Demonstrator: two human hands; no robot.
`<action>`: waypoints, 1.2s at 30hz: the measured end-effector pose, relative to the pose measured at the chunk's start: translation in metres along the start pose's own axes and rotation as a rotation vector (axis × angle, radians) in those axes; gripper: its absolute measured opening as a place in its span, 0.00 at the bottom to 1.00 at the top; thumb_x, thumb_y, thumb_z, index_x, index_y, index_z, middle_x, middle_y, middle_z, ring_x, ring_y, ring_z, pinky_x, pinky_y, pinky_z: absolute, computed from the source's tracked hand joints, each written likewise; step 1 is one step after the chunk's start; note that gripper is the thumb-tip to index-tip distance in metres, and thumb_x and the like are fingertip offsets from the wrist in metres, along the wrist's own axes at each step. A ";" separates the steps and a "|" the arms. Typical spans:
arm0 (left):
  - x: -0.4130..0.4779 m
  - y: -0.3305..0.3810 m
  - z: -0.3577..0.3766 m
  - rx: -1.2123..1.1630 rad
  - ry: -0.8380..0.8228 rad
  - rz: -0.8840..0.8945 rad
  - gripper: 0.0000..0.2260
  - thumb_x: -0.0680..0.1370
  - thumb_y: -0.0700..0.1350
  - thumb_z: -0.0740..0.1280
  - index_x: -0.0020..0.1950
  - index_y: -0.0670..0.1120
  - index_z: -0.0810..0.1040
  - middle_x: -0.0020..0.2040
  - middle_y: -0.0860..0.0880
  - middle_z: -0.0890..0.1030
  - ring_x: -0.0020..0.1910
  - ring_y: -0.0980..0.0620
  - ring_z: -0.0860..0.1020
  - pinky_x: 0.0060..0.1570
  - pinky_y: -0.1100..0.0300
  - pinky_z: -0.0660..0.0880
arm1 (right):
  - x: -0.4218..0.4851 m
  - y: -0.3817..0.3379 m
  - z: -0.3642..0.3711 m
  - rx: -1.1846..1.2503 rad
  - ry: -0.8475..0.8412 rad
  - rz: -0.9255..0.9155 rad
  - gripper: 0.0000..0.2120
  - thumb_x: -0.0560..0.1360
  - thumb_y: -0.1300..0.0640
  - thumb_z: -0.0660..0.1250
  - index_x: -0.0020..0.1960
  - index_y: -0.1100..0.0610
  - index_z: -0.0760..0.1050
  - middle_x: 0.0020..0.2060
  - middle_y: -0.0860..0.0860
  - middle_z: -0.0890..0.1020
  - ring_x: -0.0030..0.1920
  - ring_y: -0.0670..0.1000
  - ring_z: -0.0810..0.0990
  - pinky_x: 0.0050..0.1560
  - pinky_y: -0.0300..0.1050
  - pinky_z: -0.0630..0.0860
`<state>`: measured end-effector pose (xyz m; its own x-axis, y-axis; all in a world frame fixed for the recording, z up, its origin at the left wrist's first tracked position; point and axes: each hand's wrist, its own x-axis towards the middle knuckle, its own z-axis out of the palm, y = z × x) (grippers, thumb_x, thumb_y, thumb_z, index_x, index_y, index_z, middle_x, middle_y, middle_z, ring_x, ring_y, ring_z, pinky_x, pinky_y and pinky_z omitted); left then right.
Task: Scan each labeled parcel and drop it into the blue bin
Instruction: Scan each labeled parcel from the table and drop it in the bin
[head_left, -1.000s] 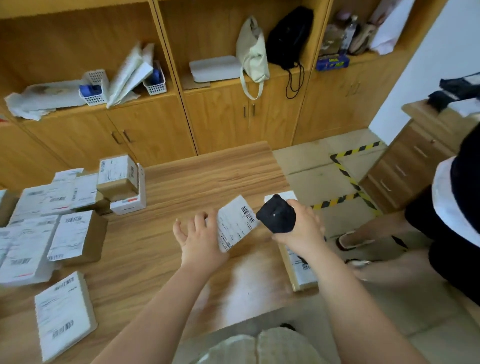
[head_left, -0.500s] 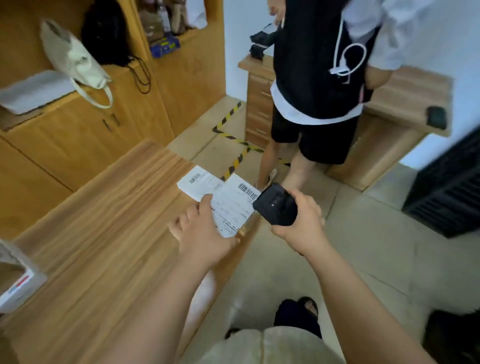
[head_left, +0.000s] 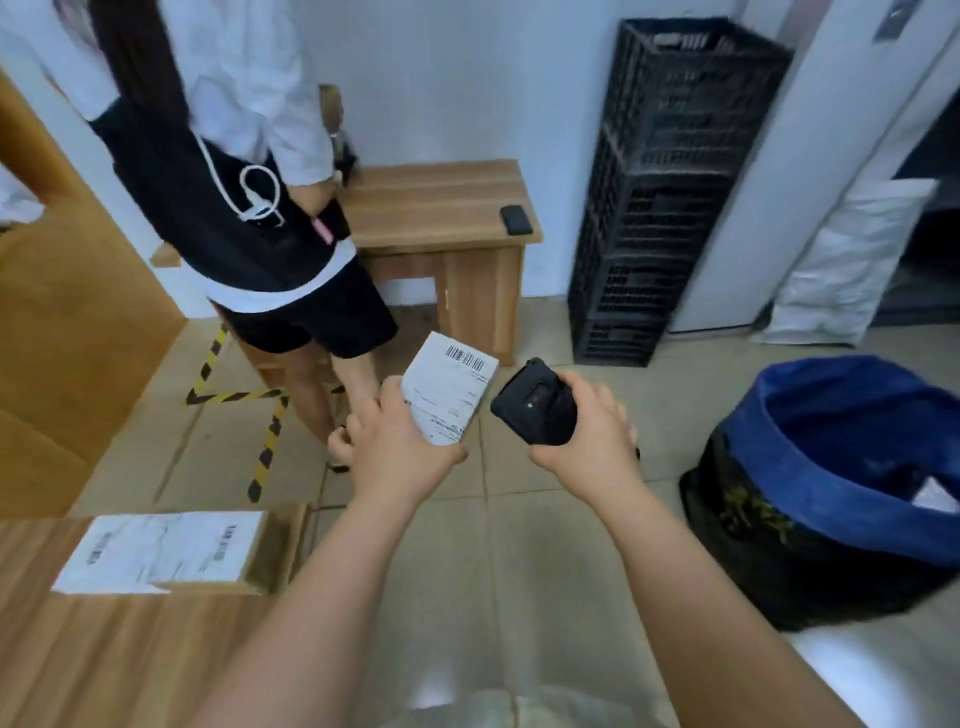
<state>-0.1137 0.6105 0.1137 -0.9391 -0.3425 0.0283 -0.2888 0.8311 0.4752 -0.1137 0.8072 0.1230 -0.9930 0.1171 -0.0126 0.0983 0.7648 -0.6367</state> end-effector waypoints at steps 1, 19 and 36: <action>-0.001 0.024 0.012 -0.029 -0.010 0.031 0.46 0.59 0.60 0.78 0.71 0.53 0.61 0.65 0.47 0.69 0.66 0.43 0.66 0.64 0.47 0.57 | 0.003 0.019 -0.018 -0.003 0.023 0.025 0.39 0.64 0.53 0.75 0.72 0.41 0.64 0.61 0.48 0.72 0.64 0.55 0.69 0.65 0.52 0.65; -0.085 0.403 0.251 -0.038 -0.284 0.368 0.50 0.56 0.61 0.81 0.73 0.53 0.61 0.68 0.47 0.67 0.68 0.44 0.66 0.67 0.47 0.57 | 0.036 0.354 -0.272 -0.085 0.265 0.407 0.41 0.67 0.48 0.76 0.75 0.44 0.59 0.69 0.48 0.66 0.68 0.55 0.65 0.70 0.56 0.61; 0.033 0.637 0.454 0.137 -0.601 0.683 0.51 0.58 0.59 0.81 0.75 0.50 0.60 0.69 0.45 0.67 0.69 0.41 0.65 0.69 0.43 0.56 | 0.209 0.537 -0.318 -0.015 0.357 0.792 0.42 0.68 0.48 0.75 0.76 0.44 0.59 0.67 0.48 0.66 0.67 0.54 0.63 0.67 0.55 0.61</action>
<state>-0.4135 1.3278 0.0183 -0.8418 0.4952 -0.2150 0.3806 0.8268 0.4141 -0.2483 1.4435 0.0239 -0.5524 0.8083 -0.2037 0.7553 0.3820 -0.5326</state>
